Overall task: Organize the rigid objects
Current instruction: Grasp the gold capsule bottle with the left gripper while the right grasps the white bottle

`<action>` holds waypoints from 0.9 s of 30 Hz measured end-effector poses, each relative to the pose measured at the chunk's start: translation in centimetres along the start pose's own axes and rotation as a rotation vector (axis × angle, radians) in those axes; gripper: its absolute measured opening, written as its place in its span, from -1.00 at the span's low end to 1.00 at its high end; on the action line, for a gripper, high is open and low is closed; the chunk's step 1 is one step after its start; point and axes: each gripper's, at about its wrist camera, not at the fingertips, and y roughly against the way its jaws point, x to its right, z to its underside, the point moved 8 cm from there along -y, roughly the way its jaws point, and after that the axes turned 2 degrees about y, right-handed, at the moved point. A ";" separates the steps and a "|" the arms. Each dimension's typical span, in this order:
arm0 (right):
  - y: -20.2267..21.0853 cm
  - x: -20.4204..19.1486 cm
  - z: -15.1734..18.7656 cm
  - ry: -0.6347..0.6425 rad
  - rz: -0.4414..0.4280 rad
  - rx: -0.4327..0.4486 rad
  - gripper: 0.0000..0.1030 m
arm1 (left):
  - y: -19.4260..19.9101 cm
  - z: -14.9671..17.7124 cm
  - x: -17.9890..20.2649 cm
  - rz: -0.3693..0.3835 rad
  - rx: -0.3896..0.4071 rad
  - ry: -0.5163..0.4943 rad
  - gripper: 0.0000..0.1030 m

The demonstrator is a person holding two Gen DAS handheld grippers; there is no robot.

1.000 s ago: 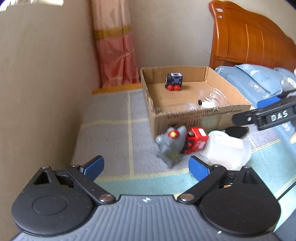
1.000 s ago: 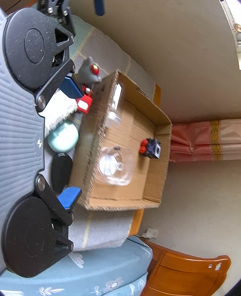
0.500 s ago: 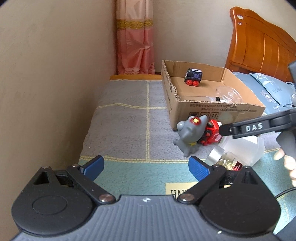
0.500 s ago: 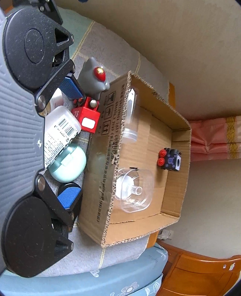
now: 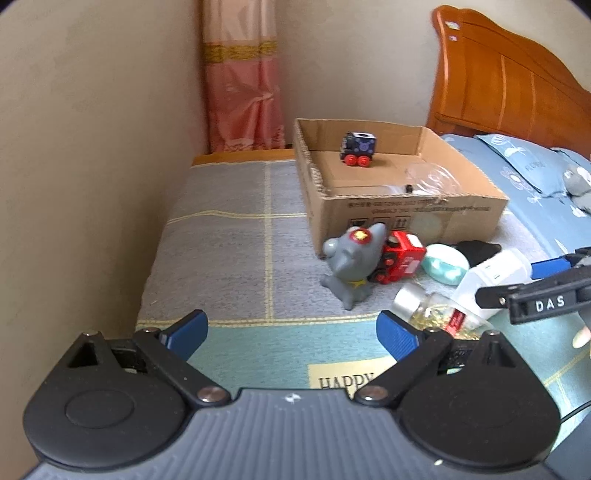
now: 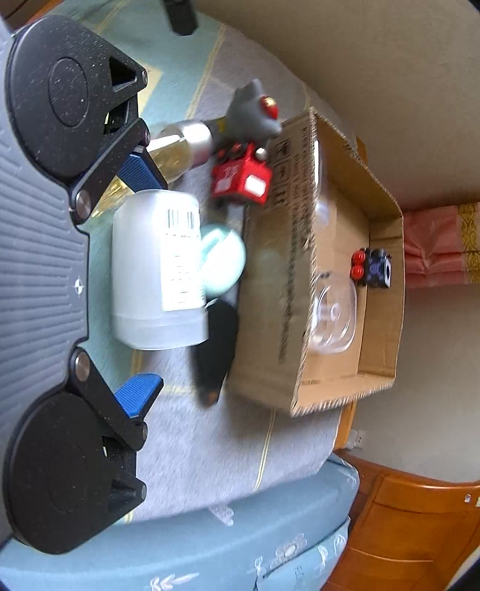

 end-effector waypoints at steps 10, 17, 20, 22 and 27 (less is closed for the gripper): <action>0.5 3.2 1.5 0.004 0.021 0.047 1.00 | -0.5 0.8 3.2 0.107 -0.022 -0.101 0.89; -0.4 3.5 3.7 0.100 0.012 0.026 1.00 | -1.6 2.7 6.0 0.196 -0.066 -0.221 0.89; -0.9 3.5 4.5 0.119 0.001 0.007 1.00 | -2.3 3.7 7.1 0.228 -0.082 -0.265 0.89; -1.2 3.5 5.0 0.132 -0.009 -0.015 1.00 | -2.7 4.3 7.7 0.236 -0.086 -0.293 0.89; -1.2 3.4 5.7 0.138 -0.062 -0.004 1.00 | -4.1 6.1 9.0 0.254 -0.134 -0.361 0.92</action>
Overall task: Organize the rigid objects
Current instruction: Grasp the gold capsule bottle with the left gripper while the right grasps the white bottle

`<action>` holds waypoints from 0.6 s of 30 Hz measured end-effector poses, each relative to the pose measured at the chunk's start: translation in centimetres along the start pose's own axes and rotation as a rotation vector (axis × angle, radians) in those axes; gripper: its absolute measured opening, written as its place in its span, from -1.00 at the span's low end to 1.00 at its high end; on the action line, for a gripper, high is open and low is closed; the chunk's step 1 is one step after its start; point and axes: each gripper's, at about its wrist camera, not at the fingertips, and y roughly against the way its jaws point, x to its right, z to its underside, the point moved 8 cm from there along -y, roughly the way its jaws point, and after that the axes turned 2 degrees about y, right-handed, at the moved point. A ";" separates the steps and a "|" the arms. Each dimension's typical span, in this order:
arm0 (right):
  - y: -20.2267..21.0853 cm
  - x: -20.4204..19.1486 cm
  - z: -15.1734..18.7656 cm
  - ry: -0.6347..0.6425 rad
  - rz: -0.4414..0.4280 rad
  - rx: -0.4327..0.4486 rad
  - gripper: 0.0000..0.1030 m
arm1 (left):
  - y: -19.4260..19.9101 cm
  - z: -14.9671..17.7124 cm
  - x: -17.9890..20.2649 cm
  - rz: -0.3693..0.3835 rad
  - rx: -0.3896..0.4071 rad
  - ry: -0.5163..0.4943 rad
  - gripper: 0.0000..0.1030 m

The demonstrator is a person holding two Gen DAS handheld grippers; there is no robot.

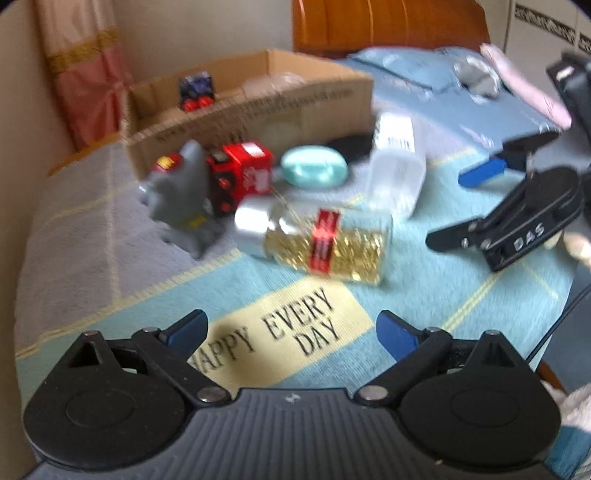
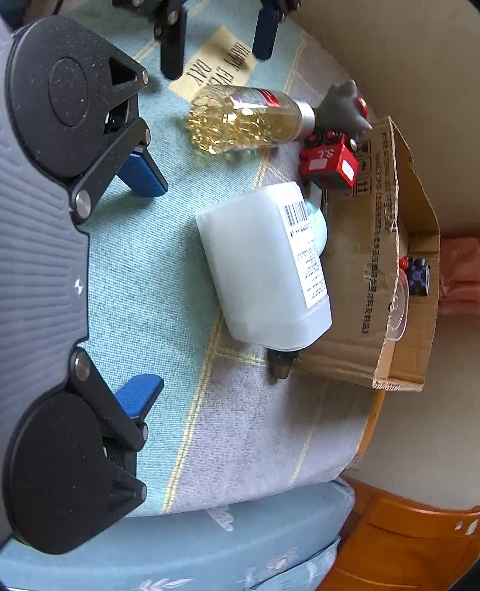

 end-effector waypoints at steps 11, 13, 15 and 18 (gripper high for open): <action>0.4 0.1 0.6 0.020 -0.016 0.055 1.00 | -1.5 -1.3 -0.1 0.034 0.056 0.010 0.99; 0.4 0.2 0.6 0.025 -0.019 0.060 1.00 | -1.8 -1.8 -0.1 0.041 0.069 0.001 0.99; 0.4 0.2 0.5 0.030 -0.024 0.066 1.00 | -1.9 -2.0 0.0 0.050 0.081 -0.008 0.99; 0.4 0.3 0.5 0.039 -0.032 0.074 1.00 | -2.3 -2.5 0.2 0.057 0.093 -0.016 0.99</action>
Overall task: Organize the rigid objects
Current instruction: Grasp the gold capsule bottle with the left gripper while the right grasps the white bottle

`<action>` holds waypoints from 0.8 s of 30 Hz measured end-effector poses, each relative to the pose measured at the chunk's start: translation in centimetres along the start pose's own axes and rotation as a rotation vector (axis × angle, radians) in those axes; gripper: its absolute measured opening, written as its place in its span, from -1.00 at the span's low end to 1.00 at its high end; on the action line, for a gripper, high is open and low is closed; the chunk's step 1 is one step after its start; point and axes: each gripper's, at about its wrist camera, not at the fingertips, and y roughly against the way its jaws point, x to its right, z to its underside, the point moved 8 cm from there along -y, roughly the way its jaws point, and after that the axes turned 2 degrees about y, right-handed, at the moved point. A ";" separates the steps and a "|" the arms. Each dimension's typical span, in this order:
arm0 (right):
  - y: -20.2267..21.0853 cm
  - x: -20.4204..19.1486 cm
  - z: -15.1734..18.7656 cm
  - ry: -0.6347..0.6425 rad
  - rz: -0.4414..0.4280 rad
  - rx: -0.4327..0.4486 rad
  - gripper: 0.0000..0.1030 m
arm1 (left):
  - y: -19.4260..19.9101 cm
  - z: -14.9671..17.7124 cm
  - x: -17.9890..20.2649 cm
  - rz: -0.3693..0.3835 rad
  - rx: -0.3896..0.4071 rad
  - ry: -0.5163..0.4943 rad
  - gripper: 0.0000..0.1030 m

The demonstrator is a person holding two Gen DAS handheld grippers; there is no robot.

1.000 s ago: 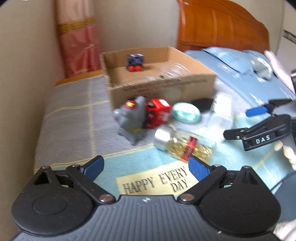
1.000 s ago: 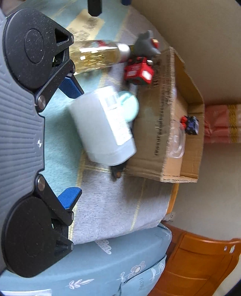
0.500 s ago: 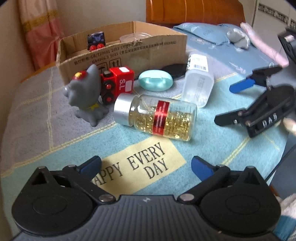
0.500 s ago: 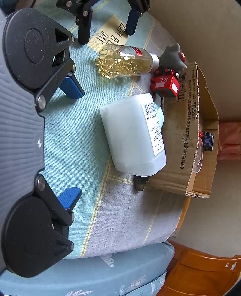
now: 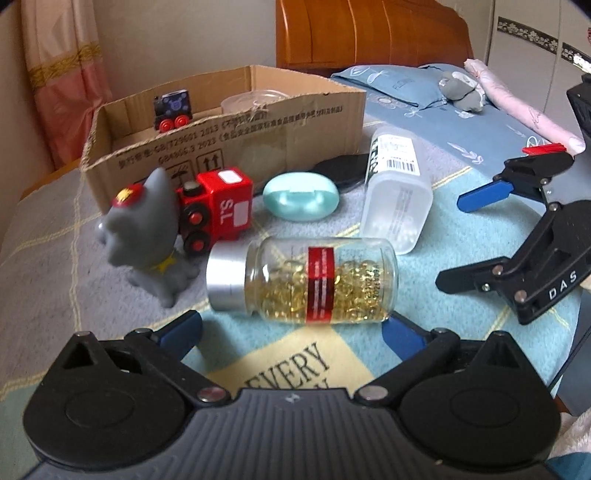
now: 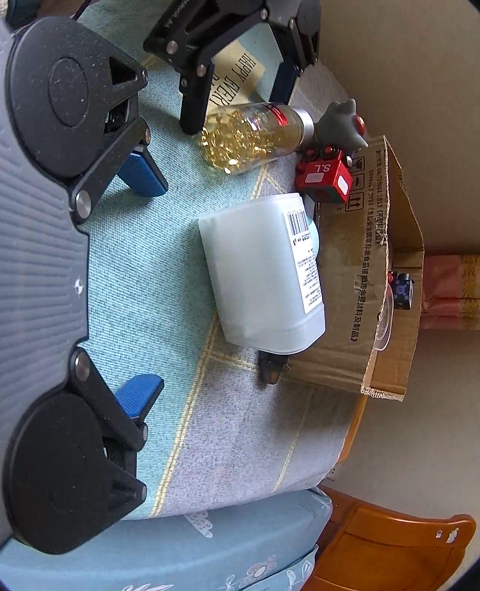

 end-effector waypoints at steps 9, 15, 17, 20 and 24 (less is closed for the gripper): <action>-0.2 0.0 -0.2 0.018 -0.015 0.019 1.00 | -0.1 -1.0 1.3 -0.021 0.025 -0.012 0.98; -0.4 0.1 -0.5 0.031 -0.024 0.019 1.00 | -0.2 -1.5 0.8 -0.036 0.017 0.036 0.93; -0.4 0.1 -0.6 0.038 -0.030 0.017 1.00 | 0.1 -1.7 0.8 -0.035 0.033 0.041 0.85; -0.4 -0.1 -1.1 0.061 -0.032 0.029 1.00 | 0.4 -2.0 0.8 -0.037 0.038 0.047 0.81; -0.2 -0.3 -2.5 0.073 -0.054 0.067 1.00 | 0.5 -2.1 0.5 -0.034 0.025 0.058 0.81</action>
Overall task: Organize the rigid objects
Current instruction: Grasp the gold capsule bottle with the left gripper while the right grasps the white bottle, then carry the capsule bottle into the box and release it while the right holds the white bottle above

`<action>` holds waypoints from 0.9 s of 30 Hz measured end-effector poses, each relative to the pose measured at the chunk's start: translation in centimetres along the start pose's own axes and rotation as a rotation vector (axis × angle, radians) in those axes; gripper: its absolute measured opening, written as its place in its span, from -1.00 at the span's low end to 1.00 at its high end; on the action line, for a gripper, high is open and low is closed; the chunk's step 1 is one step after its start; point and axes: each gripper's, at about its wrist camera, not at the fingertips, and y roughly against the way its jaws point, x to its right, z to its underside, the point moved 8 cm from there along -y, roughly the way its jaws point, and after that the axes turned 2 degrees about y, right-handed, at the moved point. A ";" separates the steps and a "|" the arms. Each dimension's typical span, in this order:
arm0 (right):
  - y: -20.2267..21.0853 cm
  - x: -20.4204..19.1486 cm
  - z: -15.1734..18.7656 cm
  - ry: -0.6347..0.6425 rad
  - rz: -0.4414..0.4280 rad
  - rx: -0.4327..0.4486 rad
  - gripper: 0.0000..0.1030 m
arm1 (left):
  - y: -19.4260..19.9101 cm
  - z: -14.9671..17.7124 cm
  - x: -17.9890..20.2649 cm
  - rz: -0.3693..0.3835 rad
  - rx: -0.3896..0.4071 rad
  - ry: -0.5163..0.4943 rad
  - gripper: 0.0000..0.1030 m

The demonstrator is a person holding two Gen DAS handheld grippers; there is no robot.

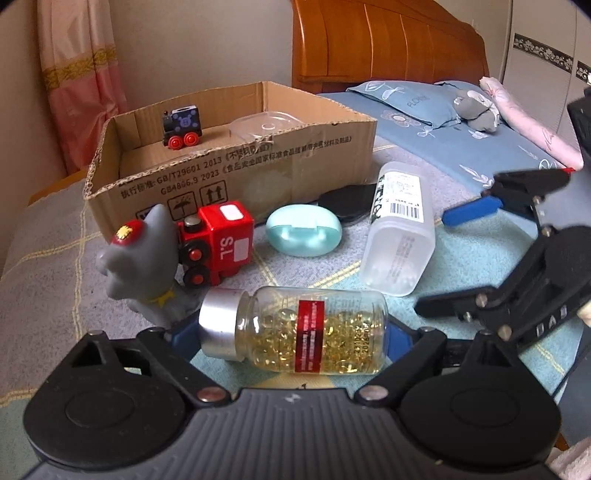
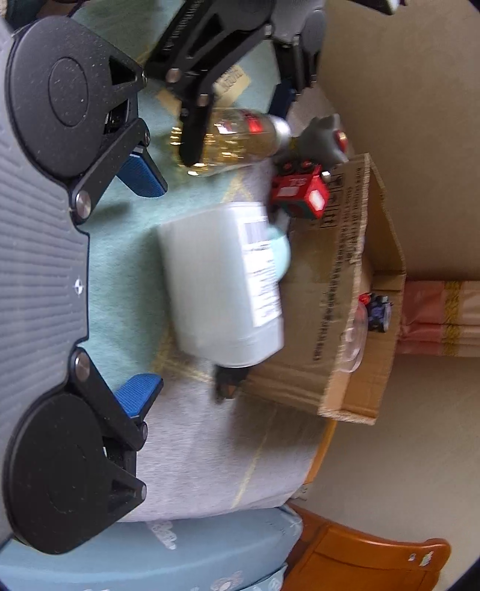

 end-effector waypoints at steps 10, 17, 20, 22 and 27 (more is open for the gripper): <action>-1.3 -0.4 -2.8 0.061 -0.018 0.040 0.99 | 1.3 0.8 -0.8 -0.004 -0.027 -0.010 0.81; -1.8 -0.4 -3.5 0.080 -0.005 0.019 0.73 | 1.9 0.8 -0.9 -0.002 -0.032 -0.021 0.81; -1.6 -0.2 -3.4 0.059 -0.014 0.011 0.71 | 2.1 0.7 -0.7 0.000 -0.034 -0.032 0.81; -1.5 -0.1 -3.4 0.050 -0.016 0.004 0.69 | 2.4 0.5 -0.6 0.004 -0.035 -0.040 0.81; -0.5 0.0 -3.6 0.036 -0.026 -0.008 0.68 | 3.6 -0.3 -0.4 0.013 -0.035 -0.059 0.81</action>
